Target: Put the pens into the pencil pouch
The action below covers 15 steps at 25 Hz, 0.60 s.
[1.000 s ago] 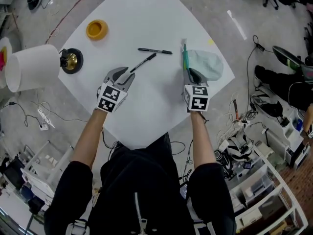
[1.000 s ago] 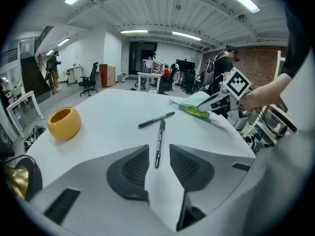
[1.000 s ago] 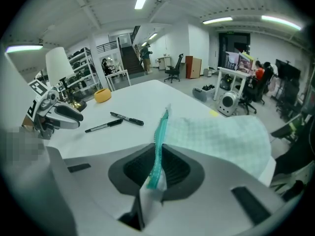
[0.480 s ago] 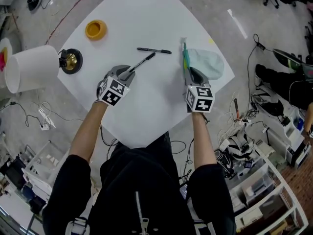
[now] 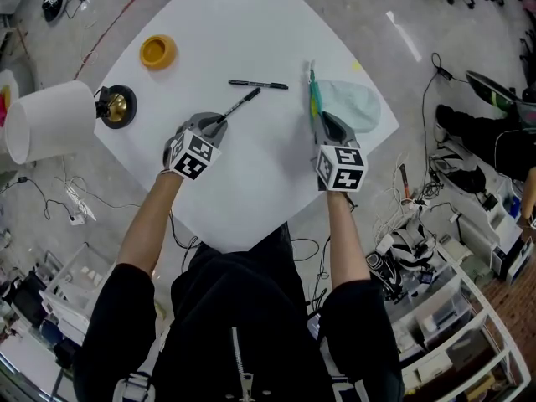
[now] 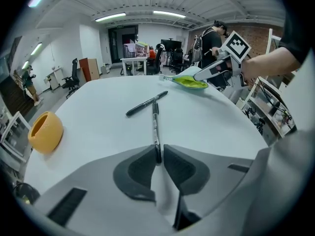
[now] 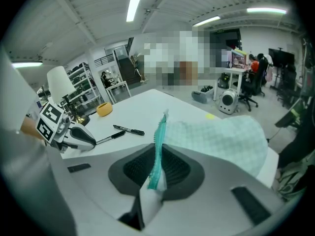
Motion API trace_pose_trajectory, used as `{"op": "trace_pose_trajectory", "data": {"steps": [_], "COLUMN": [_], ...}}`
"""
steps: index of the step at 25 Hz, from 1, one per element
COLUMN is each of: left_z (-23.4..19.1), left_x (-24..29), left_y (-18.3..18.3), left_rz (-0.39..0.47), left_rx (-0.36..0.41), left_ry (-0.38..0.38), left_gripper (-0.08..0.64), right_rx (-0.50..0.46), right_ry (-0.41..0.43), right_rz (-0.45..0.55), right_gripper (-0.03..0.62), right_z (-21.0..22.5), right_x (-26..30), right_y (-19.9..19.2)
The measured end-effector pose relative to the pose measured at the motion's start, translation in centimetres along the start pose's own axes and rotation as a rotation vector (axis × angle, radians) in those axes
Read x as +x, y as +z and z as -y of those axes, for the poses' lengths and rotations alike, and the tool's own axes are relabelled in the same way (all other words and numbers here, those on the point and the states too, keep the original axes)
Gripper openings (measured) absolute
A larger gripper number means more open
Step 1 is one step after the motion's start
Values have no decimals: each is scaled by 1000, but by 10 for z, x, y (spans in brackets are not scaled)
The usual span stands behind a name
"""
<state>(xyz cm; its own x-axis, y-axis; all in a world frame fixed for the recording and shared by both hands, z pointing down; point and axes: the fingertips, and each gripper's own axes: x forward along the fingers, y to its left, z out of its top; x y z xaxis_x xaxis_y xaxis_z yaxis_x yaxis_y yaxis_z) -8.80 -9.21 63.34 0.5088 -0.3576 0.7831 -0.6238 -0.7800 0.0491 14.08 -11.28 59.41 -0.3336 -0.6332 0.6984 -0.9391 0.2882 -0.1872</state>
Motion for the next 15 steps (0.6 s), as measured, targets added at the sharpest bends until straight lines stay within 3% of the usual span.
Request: {"op": "trace_pose_trajectory", "data": {"steps": [9, 15], "left_z": [5, 9], "left_x": [-4, -13], "left_y": [4, 21], "left_rz": [19, 45], "left_rx": [18, 76], "left_ry": [-14, -49], "left_gripper": [49, 49], "right_rx": [16, 22], "right_ry": [4, 8], "right_rz": [3, 9], "right_gripper": [54, 53], "right_z": [0, 1], "right_x": [-1, 0], "right_y": [-2, 0]}}
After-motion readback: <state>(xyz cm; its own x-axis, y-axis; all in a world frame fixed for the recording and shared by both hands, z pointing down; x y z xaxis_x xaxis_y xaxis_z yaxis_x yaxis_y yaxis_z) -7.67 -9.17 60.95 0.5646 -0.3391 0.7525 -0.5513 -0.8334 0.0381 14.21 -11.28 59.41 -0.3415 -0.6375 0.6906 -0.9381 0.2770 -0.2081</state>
